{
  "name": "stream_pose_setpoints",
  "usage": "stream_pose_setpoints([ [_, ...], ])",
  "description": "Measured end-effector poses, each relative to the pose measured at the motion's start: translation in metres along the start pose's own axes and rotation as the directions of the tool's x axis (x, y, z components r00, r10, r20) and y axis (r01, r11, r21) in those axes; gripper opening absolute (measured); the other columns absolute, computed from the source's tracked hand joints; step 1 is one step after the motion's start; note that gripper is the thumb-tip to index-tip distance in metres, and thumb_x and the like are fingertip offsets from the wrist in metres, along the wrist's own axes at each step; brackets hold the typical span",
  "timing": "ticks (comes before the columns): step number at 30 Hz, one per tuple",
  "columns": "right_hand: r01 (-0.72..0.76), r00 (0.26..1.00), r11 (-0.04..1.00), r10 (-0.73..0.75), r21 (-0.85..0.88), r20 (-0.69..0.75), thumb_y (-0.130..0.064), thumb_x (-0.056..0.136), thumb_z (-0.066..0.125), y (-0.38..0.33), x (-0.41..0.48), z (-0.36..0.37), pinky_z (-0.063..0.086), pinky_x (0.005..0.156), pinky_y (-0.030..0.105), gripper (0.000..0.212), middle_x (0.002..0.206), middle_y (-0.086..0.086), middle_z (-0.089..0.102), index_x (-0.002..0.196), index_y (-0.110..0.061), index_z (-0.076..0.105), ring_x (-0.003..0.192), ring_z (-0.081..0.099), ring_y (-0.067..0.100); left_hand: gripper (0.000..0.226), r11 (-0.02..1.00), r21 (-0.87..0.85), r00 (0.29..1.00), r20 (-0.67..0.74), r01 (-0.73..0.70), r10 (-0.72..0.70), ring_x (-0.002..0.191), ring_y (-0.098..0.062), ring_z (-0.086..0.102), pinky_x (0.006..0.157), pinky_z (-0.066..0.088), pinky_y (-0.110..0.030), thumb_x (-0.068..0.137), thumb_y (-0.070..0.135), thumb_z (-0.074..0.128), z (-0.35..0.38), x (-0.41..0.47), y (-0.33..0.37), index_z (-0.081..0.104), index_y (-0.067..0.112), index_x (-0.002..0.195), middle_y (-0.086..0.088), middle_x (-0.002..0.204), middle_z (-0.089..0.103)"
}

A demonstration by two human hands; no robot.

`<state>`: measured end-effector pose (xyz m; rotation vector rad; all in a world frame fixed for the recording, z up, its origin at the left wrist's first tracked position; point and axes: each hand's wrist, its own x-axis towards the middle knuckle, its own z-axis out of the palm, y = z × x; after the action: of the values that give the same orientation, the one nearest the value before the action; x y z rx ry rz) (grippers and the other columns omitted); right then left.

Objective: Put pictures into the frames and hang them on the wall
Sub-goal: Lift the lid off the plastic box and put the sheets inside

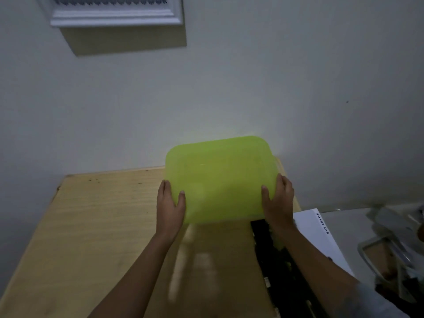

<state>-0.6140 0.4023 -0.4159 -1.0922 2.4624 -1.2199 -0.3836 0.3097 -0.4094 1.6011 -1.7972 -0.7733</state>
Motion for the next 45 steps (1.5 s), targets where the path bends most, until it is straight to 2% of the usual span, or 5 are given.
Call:
stream_pose_setpoints([
  [7,0.13,0.991,0.987,-0.134,0.096,0.027,-0.034,0.08,0.051,-0.074,-0.05,0.046,0.033,0.094,0.028,0.061,0.119,0.027,0.051,0.121,0.012,0.05,0.111,0.048,0.04,0.056,0.997,-0.026,0.992,-0.103,0.07,-0.073,0.136,-0.029,0.03,0.114,0.023,-0.035,0.092,0.015,0.054,-0.096,-0.001,-0.063,0.033,-0.005,0.139,-0.019,0.147,0.031],
  [19,0.212,0.923,0.975,-0.224,0.072,0.314,-0.029,0.082,0.064,-0.188,-0.194,0.187,0.035,0.096,0.035,0.057,0.123,0.024,0.049,0.124,0.007,0.048,0.114,0.045,0.038,0.054,0.951,-0.004,0.941,-0.148,0.308,-0.305,0.135,-0.031,0.031,0.112,0.023,-0.037,0.093,0.015,0.053,-0.263,-0.04,-0.248,0.033,-0.004,0.139,-0.02,0.147,0.031],
  [36,0.168,0.853,0.974,-0.067,-0.151,0.517,-0.029,0.089,0.058,-0.157,-0.25,0.21,0.03,0.103,0.033,0.059,0.137,0.015,0.037,0.137,-0.003,0.035,0.126,0.032,0.028,0.06,0.945,0.183,0.953,0.082,0.272,-0.291,0.13,-0.045,0.033,0.111,0.026,-0.049,0.089,0.015,0.06,-0.271,-0.059,-0.319,0.034,-0.016,0.133,-0.034,0.138,0.035],
  [42,0.179,0.803,0.974,-0.061,-0.142,0.593,-0.024,0.087,0.061,-0.156,-0.237,0.205,0.033,0.097,0.031,0.055,0.128,0.017,0.04,0.132,0.0,0.04,0.118,0.038,0.03,0.048,0.886,0.369,0.938,0.091,0.281,-0.335,0.119,-0.039,0.04,0.091,0.039,-0.043,0.089,0.024,0.057,-0.272,-0.049,-0.305,0.042,-0.008,0.122,-0.028,0.133,0.037],
  [45,0.135,0.805,0.988,-0.069,-0.069,0.59,-0.017,0.085,0.062,-0.151,-0.226,0.186,0.035,0.097,0.031,0.049,0.123,0.019,0.047,0.128,0.001,0.047,0.116,0.045,0.032,0.05,0.858,0.454,0.953,0.06,0.24,-0.298,0.13,-0.043,0.029,0.103,0.031,-0.045,0.086,0.015,0.06,-0.262,-0.04,-0.282,0.042,-0.01,0.126,-0.031,0.142,0.027],
])
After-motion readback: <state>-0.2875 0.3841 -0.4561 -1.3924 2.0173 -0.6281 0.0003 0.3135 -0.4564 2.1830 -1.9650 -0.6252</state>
